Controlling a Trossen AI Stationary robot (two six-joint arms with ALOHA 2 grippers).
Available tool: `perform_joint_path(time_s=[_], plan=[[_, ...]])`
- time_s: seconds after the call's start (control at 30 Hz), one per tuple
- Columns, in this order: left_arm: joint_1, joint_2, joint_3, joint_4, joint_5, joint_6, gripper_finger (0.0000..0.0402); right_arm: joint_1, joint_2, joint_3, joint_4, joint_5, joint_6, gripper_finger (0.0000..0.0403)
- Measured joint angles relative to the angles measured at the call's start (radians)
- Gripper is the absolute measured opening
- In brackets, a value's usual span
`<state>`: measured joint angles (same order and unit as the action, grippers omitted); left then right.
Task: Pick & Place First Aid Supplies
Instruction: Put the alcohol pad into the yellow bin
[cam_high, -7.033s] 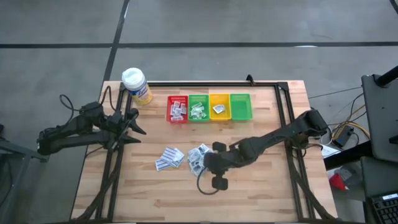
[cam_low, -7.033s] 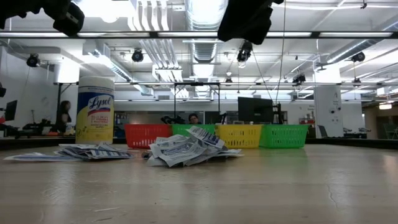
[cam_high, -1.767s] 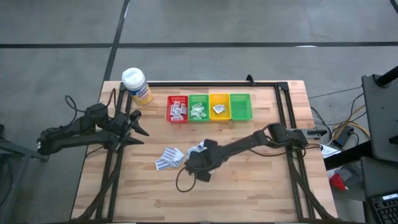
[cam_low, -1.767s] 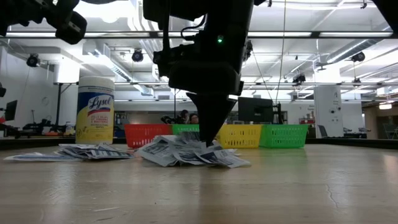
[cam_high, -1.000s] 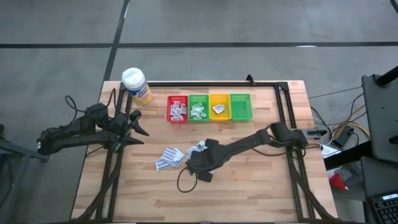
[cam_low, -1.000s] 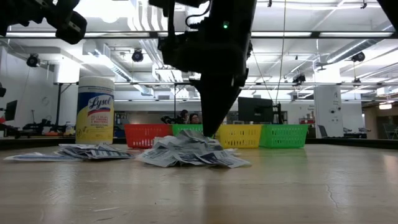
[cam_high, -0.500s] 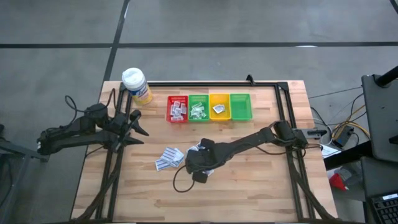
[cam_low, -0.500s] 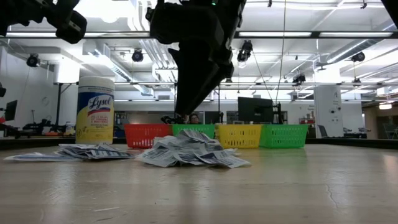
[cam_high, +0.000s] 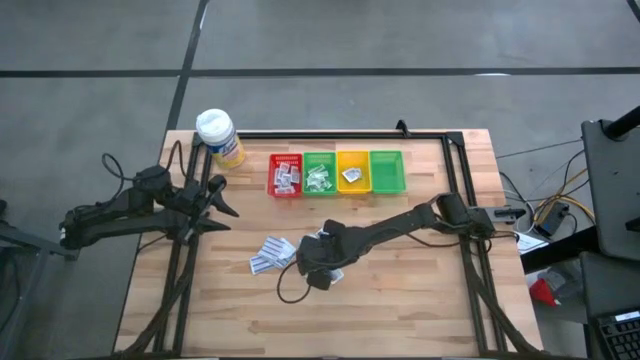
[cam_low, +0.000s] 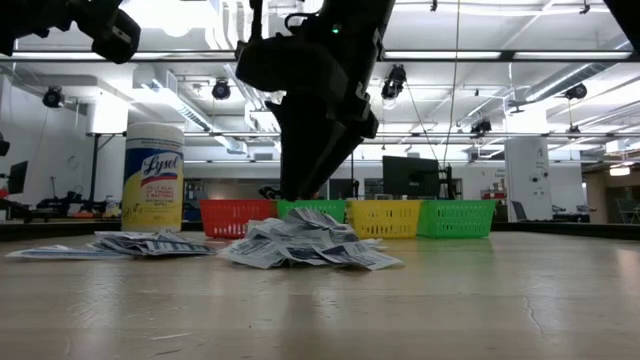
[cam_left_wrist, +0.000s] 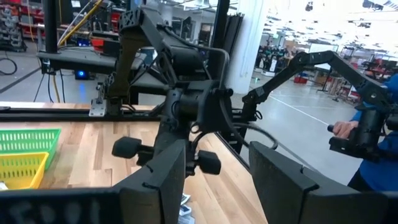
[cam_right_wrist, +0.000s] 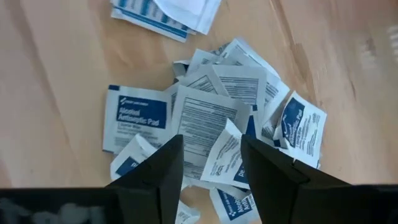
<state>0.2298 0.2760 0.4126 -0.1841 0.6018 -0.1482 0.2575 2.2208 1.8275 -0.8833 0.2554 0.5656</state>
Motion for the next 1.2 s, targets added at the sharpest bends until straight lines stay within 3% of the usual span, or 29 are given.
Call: perform_joint_path(time_s=[1.2], plan=[[0.000, 0.000, 0.000, 0.013, 0.000, 0.018, 0.0175, -0.014, 0.037, -0.002, 0.027, -0.034, 0.135, 0.0130]])
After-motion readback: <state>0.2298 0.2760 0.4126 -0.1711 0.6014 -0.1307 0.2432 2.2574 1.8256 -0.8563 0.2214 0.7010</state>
